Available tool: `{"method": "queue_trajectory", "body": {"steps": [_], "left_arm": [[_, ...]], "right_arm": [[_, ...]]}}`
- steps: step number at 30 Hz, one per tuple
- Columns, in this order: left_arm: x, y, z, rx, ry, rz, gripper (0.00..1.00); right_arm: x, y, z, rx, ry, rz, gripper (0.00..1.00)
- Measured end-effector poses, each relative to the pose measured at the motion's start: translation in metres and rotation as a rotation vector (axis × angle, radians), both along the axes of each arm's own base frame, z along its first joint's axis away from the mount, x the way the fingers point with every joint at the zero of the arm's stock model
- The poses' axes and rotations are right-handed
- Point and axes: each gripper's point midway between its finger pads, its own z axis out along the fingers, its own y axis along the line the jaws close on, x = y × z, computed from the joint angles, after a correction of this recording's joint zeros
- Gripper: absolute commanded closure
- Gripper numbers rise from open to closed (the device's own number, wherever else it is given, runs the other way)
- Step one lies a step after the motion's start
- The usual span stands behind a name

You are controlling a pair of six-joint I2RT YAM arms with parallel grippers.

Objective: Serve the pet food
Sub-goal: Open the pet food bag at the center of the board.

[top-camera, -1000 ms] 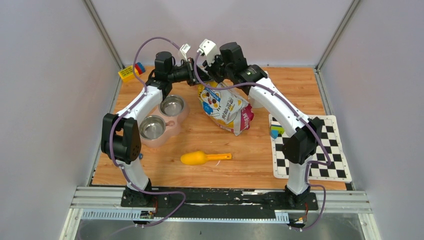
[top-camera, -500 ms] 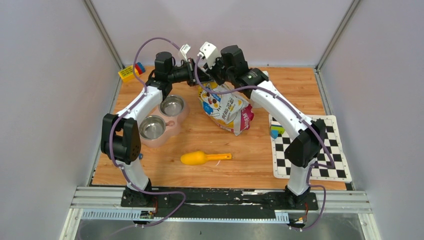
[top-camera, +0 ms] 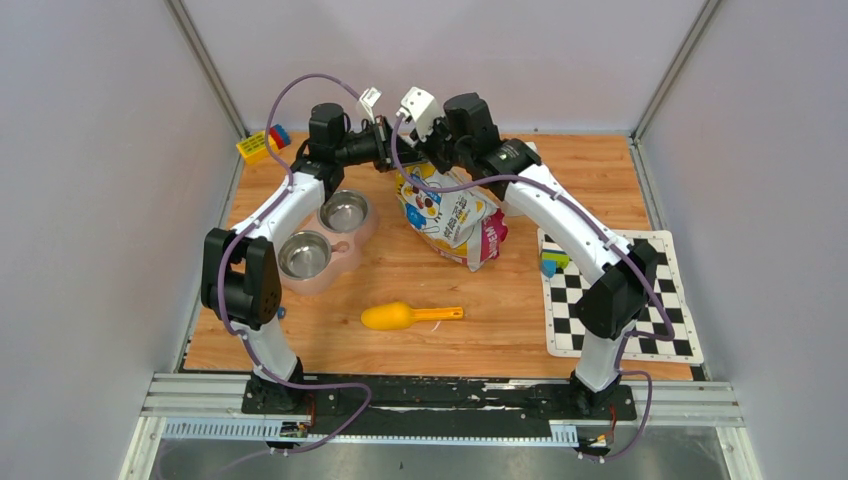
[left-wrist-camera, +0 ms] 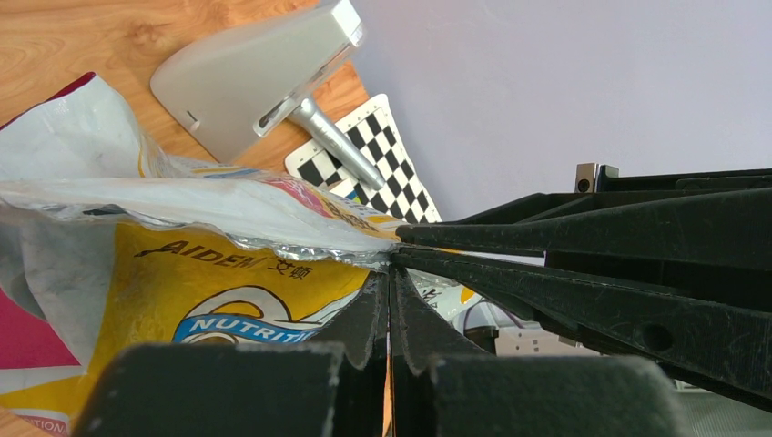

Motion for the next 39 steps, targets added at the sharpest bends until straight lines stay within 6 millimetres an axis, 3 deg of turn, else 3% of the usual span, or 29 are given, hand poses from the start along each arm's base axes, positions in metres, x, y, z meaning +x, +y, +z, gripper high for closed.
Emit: {"method": "queue_trajectory", "body": {"steps": [2,39], "left_arm": [[0.0000,0.0000,0.0000,0.000,0.000,0.000,1.00],[-0.0012,0.0011,0.0035,-0.001,-0.008,0.009,1.00]], "right_arm": [[-0.0006,0.0003,-0.0005,0.002,0.004,0.000,1.00],[0.0048,-0.0049,0.0073,-0.007,-0.007,-0.058,1.00]]}}
